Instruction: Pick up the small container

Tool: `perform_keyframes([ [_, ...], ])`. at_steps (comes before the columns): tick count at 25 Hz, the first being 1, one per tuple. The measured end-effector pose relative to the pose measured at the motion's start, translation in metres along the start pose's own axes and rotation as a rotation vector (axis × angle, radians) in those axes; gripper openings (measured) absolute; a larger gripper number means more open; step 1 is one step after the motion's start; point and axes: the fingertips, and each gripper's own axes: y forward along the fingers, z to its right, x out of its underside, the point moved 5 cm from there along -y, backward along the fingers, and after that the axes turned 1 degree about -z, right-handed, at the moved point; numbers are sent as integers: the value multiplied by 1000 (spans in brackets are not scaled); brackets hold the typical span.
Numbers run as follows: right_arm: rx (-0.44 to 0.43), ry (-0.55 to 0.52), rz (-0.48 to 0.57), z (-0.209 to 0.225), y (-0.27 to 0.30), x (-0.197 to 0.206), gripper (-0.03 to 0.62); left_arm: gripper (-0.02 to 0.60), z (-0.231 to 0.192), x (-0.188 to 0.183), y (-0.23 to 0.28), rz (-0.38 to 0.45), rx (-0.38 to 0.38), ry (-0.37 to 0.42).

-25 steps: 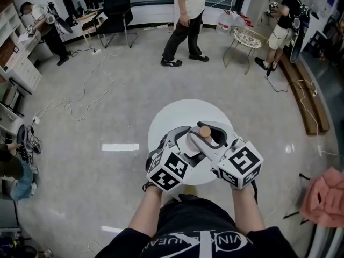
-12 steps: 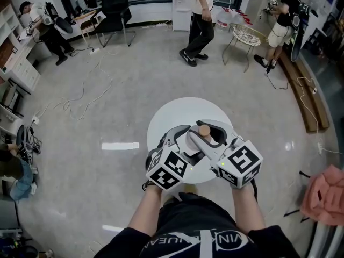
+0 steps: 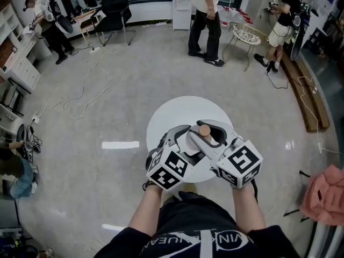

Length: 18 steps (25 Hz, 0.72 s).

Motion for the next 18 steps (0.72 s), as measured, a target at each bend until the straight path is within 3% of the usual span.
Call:
perform_keyframes([
  [18,14,16,-8,4,-1,9,126,347,3,4,9,-17,23,0],
])
